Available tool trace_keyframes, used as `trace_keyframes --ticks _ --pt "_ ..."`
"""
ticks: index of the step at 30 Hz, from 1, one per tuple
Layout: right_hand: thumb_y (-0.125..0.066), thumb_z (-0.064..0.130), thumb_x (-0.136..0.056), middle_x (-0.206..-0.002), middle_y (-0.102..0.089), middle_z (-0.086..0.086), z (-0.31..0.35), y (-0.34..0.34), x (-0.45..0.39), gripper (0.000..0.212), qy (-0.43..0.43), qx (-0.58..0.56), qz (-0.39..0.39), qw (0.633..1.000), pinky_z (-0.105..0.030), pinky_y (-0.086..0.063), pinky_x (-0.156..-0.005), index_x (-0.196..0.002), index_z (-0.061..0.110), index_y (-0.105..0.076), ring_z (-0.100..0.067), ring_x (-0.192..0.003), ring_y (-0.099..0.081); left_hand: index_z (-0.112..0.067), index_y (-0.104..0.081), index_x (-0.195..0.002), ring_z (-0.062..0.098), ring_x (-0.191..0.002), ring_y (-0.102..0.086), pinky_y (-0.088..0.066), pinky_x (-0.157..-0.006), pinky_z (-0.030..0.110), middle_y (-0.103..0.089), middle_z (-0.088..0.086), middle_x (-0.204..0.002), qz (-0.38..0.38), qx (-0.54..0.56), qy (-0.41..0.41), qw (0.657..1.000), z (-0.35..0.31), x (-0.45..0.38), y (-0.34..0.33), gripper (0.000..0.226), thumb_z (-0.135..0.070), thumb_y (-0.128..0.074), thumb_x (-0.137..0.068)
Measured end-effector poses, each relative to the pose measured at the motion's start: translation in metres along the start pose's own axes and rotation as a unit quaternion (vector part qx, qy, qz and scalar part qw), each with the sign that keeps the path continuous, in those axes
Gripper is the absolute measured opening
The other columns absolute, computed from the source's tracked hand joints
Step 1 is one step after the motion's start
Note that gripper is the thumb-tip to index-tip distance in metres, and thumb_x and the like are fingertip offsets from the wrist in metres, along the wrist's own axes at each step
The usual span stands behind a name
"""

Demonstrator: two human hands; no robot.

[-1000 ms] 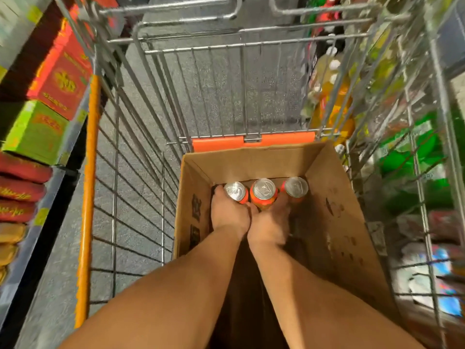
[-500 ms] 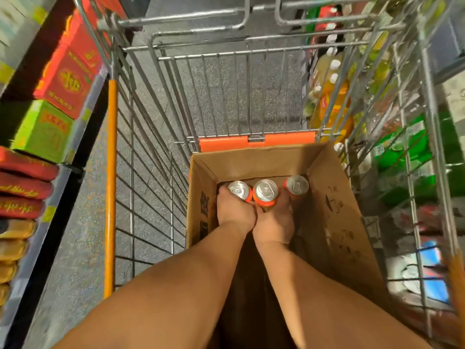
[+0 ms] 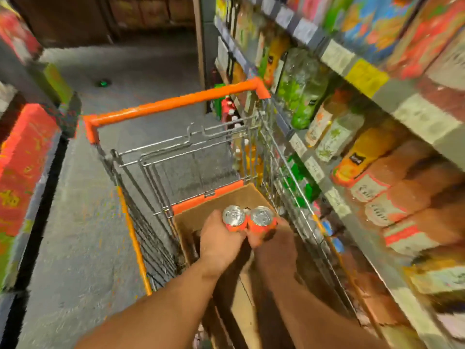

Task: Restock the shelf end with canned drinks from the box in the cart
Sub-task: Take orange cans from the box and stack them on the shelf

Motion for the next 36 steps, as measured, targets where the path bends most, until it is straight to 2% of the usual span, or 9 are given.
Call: trace_keyframes --ticks 2,5,7,17,20,23,27,30,36 --pt "-0.084 0.039 -0.066 -0.079 -0.067 -0.007 0.019 0.037 0.011 0.042 -0.015 -0.025 -0.007 1.0 -0.032 -0.056 -0.056 -0.092 0.028 -0.053 -0.028 -0.069 -0.069 -0.029 -0.059 -0.103 0.021 -0.102 -0.064 -0.052 -0.087 0.037 -0.068 -0.005 -0.105 0.034 -0.007 -0.055 0.998 -0.035 0.021 0.017 0.047 -0.044 -0.078 -0.064" --pt "-0.076 0.042 -0.072 -0.096 -0.067 -0.001 0.039 0.111 0.034 0.05 -0.1 -0.098 -0.096 0.985 -0.037 -0.051 -0.079 -0.113 0.025 -0.054 -0.031 -0.095 -0.064 -0.041 -0.053 -0.096 0.016 -0.096 -0.065 -0.048 -0.076 0.029 -0.068 -0.013 -0.098 0.076 0.018 -0.147 0.986 -0.101 0.064 0.047 0.05 -0.057 -0.072 -0.053" --pt "-0.073 0.044 -0.072 -0.105 -0.067 -0.004 0.051 0.165 0.051 0.06 -0.102 -0.092 -0.145 0.98 -0.036 -0.048 -0.08 -0.125 0.025 -0.053 -0.03 -0.101 -0.062 -0.04 -0.049 -0.094 0.015 -0.092 -0.065 -0.044 -0.07 0.027 -0.067 -0.014 -0.093 0.109 0.034 -0.2 0.973 -0.15 0.097 0.063 0.057 -0.064 -0.066 -0.045" --pt "-0.067 0.062 -0.061 -0.103 -0.06 0.016 0.069 0.499 0.161 0.057 -0.126 -0.021 -0.365 0.922 -0.026 -0.049 -0.079 -0.111 0.037 -0.056 -0.009 -0.096 -0.061 -0.044 -0.06 -0.089 0.008 -0.084 -0.066 -0.046 -0.071 0.024 -0.068 -0.019 -0.081 0.256 0.122 -0.442 0.851 -0.363 0.336 0.07 0.039 -0.039 -0.088 -0.062" --pt "-0.065 0.063 -0.063 -0.106 -0.06 0.013 0.069 0.571 0.205 0.061 -0.128 0.03 -0.404 0.905 -0.032 -0.05 -0.084 -0.115 0.033 -0.057 -0.012 -0.1 -0.059 -0.031 -0.066 -0.101 0.015 -0.092 -0.068 -0.052 -0.083 0.034 -0.073 -0.01 -0.092 0.292 0.137 -0.472 0.821 -0.398 0.407 0.066 0.047 -0.045 -0.087 -0.061" --pt "-0.064 0.066 -0.063 -0.108 -0.059 0.014 0.071 0.621 0.243 0.064 -0.131 0.05 -0.43 0.892 -0.029 -0.048 -0.081 -0.118 0.035 -0.057 -0.011 -0.101 -0.059 -0.036 -0.065 -0.094 0.009 -0.086 -0.067 -0.049 -0.07 0.026 -0.07 -0.017 -0.082 0.315 0.142 -0.491 0.8 -0.42 0.461 0.068 0.04 -0.049 -0.081 -0.06" --pt "-0.064 0.069 -0.064 -0.114 -0.062 0.014 0.073 0.664 0.278 0.072 -0.145 0.056 -0.437 0.886 -0.036 -0.051 -0.09 -0.126 0.034 -0.054 -0.012 -0.106 -0.059 -0.04 -0.065 -0.081 0.003 -0.075 -0.067 -0.059 -0.072 0.036 -0.072 -0.016 -0.074 0.341 0.158 -0.488 0.788 -0.443 0.511 0.074 0.032 -0.052 -0.076 -0.054" --pt "-0.066 0.067 -0.064 -0.106 -0.062 0.017 0.077 0.688 0.291 0.063 -0.138 0.056 -0.455 0.878 -0.035 -0.053 -0.085 -0.118 0.036 -0.058 -0.01 -0.099 -0.06 -0.046 -0.065 -0.085 -0.007 -0.067 -0.063 -0.055 -0.066 0.031 -0.069 -0.023 -0.07 0.344 0.167 -0.504 0.774 -0.458 0.537 0.081 0.035 -0.056 -0.072 -0.052" --pt "-0.069 0.057 -0.061 -0.096 -0.062 0.015 0.076 0.748 0.288 0.046 -0.119 0.057 -0.464 0.876 -0.037 -0.054 -0.079 -0.101 0.04 -0.054 -0.009 -0.088 -0.061 -0.028 -0.066 -0.078 0.005 -0.069 -0.065 -0.048 -0.057 0.025 -0.069 -0.015 -0.067 0.357 0.165 -0.523 0.756 -0.51 0.576 0.072 0.043 -0.056 -0.069 -0.045"
Point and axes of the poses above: each hand's wrist, its own x-axis away from the middle knuckle, its own y-axis out of the back of the hand, z = x × y, the point moved 5 cm from there along -x, towards the middle knuckle
